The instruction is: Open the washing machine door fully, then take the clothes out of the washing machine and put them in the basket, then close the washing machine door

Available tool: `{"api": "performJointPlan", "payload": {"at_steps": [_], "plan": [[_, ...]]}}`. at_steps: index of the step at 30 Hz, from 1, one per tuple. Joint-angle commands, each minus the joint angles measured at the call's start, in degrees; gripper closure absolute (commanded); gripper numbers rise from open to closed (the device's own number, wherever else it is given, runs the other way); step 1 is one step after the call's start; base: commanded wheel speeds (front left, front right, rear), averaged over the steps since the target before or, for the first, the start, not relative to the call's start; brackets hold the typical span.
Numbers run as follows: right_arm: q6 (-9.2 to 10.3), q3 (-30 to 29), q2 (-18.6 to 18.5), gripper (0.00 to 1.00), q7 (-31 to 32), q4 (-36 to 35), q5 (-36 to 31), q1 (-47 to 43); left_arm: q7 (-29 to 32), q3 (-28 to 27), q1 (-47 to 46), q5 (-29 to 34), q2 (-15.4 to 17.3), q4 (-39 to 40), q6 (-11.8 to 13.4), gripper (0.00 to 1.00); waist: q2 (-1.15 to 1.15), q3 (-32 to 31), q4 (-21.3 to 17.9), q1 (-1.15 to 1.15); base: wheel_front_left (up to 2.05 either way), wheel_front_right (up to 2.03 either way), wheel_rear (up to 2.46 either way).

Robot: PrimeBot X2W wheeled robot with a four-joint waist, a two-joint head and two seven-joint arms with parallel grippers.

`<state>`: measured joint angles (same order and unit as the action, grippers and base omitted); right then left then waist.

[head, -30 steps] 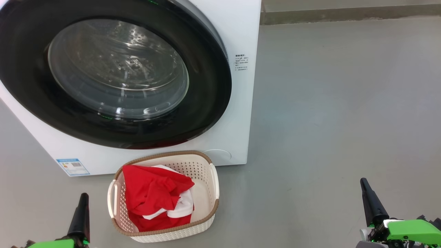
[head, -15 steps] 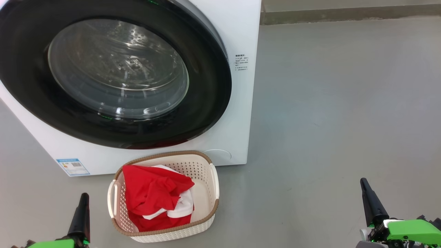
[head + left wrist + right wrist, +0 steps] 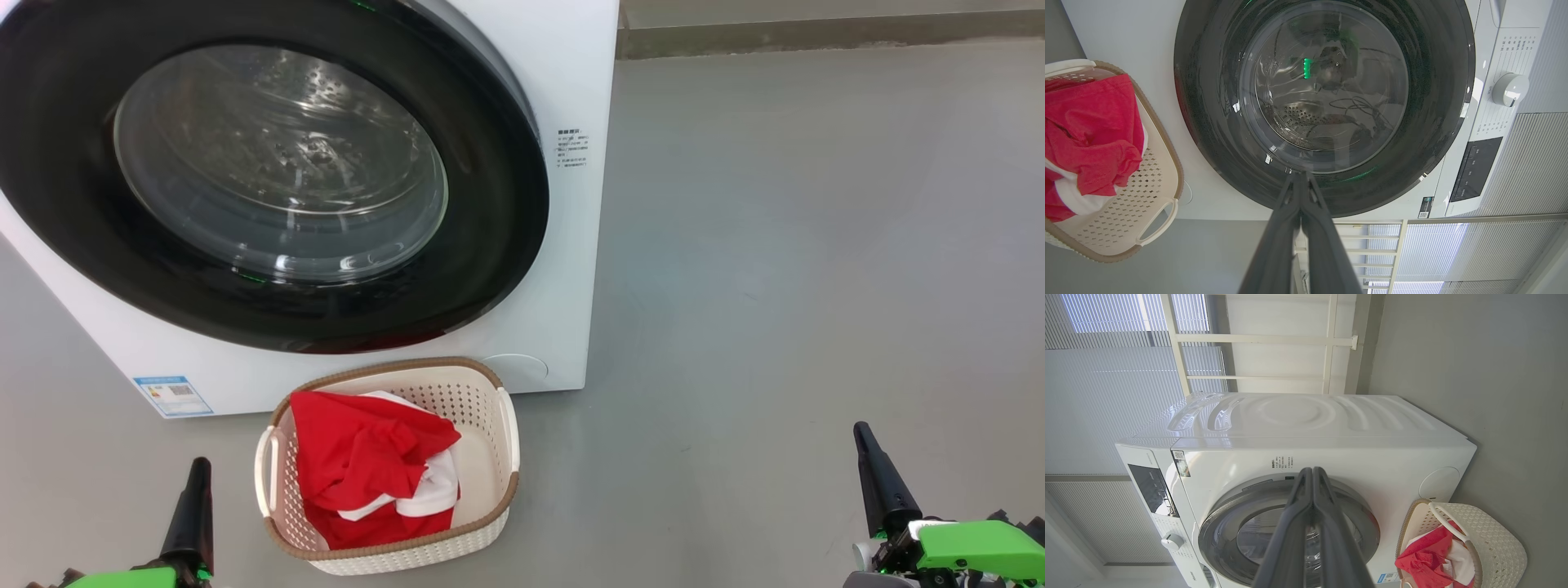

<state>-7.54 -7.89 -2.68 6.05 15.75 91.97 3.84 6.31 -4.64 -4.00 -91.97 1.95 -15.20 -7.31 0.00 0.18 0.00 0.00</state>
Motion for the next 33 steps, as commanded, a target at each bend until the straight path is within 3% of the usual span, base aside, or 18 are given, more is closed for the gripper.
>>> {"api": "performJointPlan", "payload": {"at_steps": [1, 33], "plan": [[0.05, 1.3, -0.2, 1.00, 0.5, -1.7, 0.1, 2.4, 0.2, -1.9, -2.2, -0.1, 0.9, 1.2, -0.2, 1.00, 0.00, 0.0, 0.0, 0.00, 0.00, 0.00, 0.00], [0.05, 1.3, -0.2, 1.00, 0.5, -1.7, 0.1, 2.4, 0.2, -1.9, -2.2, -0.2, 0.9, 1.2, -0.2, 1.00, 0.00, 0.0, 0.0, 0.00, 0.00, 0.00, 0.00]]}}
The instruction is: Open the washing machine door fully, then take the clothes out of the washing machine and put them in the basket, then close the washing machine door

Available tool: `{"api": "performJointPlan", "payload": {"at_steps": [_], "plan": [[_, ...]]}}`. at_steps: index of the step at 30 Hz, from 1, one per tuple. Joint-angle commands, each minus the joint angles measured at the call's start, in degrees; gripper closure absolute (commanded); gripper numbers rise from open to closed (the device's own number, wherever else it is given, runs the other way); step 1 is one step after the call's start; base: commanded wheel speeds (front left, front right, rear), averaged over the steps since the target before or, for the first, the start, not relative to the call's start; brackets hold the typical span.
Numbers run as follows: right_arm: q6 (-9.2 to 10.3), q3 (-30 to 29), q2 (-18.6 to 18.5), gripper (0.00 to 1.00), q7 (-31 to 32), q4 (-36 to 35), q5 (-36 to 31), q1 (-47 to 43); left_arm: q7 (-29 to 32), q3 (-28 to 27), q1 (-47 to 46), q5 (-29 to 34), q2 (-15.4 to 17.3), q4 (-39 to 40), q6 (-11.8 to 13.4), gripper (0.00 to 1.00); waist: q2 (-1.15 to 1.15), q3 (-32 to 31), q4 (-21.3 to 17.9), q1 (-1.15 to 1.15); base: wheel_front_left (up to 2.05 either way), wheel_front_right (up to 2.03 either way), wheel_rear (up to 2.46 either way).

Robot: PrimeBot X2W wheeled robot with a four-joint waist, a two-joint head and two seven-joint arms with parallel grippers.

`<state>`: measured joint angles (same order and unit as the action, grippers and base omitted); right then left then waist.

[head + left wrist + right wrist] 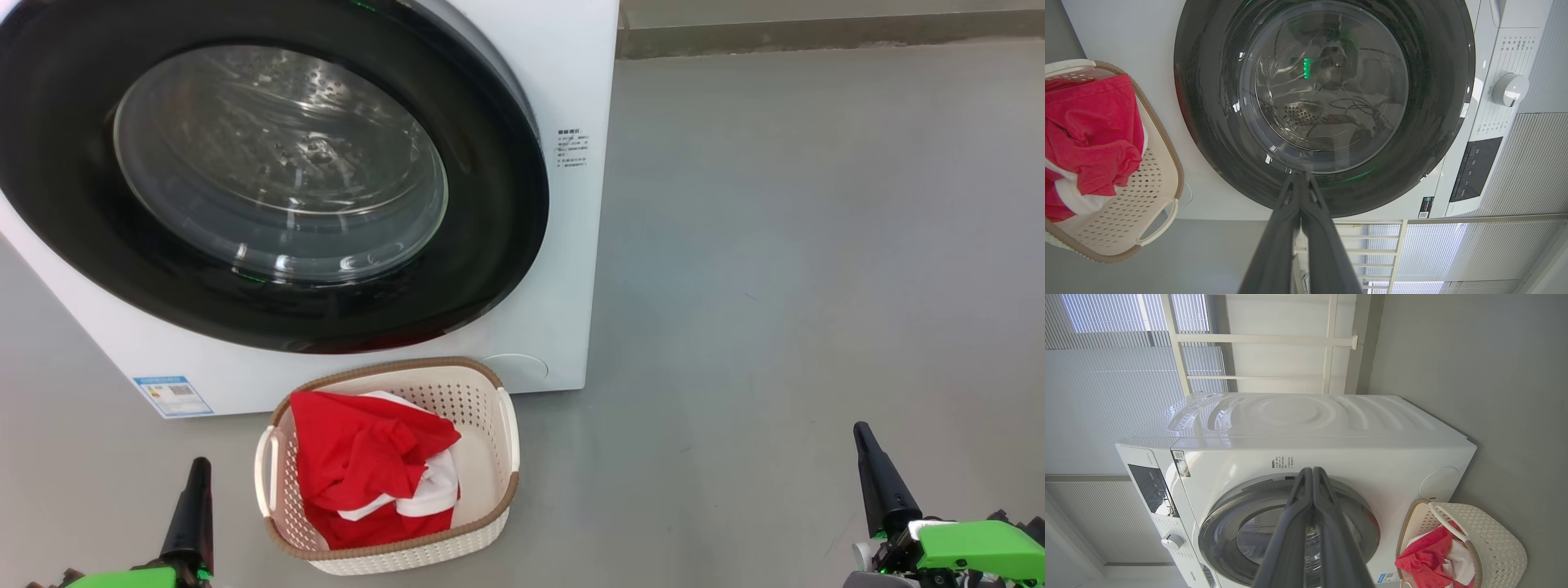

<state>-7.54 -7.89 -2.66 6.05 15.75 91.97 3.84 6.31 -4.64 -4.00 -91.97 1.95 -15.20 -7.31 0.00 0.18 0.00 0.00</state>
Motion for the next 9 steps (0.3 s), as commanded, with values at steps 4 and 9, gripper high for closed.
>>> {"api": "performJointPlan", "payload": {"at_steps": [4, 9], "plan": [[0.05, 1.3, -0.2, 1.00, 0.5, -1.7, 0.1, 2.4, 0.2, -1.9, -2.2, -0.2, 0.9, 1.2, -0.2, 1.00, 0.00, 0.0, 0.0, 0.00, 0.00, 0.00, 0.00], [0.05, 1.3, -0.2, 1.00, 0.5, -1.7, 0.1, 2.4, 0.2, -1.9, -2.2, -0.2, 0.9, 1.2, -0.2, 1.00, 0.00, 0.0, 0.0, 0.00, 0.00, 0.00, 0.00]]}}
